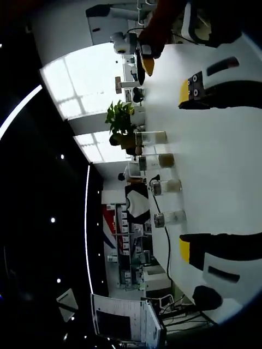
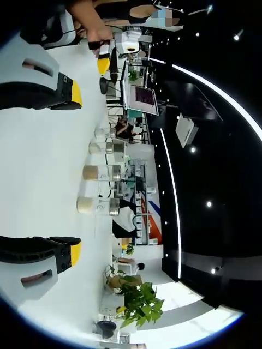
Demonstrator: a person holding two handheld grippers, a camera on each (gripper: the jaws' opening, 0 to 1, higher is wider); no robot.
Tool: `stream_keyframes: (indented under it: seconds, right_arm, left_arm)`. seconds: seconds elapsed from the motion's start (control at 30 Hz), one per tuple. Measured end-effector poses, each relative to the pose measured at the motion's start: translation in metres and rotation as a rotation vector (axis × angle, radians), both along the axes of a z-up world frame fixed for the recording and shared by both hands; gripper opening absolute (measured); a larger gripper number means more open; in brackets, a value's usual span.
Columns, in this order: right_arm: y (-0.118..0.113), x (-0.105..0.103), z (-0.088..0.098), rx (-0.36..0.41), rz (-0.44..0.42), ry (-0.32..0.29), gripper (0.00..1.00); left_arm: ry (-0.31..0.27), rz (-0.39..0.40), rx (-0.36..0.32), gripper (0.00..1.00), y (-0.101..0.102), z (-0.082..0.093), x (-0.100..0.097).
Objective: Rotate the seasoning bottle until the label or dispensing opening points toward the visible target arrow and the bottle remains upright within the marked orientation range
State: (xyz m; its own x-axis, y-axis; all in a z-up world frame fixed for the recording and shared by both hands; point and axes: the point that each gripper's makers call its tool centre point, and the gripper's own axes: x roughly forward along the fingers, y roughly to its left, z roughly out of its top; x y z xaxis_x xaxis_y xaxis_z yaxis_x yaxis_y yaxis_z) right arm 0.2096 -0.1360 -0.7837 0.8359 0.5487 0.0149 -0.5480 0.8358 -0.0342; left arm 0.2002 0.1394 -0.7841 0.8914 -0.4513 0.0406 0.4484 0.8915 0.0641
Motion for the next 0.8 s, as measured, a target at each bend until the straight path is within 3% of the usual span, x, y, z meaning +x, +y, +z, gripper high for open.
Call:
stream_keyframes:
  seconds: [0.3,0.43,0.6,0.8]
  right_arm:
    - [0.0015,-0.0007,0.0020,-0.004,0.016,-0.014,0.99]
    - [0.0016,0.0005,-0.0015,0.034,0.025,0.005,0.99]
    - [0.0080,-0.0023,0.0003,0.010,0.040,-0.015,0.99]
    - [0.0050,-0.0007,-0.0009,0.011,0.029,-0.013,0.99]
  left_arm:
    - [-0.004,0.005,0.006,1.00,-0.0003,-0.0008,-0.0011]
    - [0.002,0.019,0.017,1.00,0.0016,-0.0030,0.0005]
    - [0.008,0.045,0.027,1.00,0.0047,-0.0065,0.0026]
    - [0.008,0.044,-0.009,1.00,0.0041,-0.0061,0.0032]
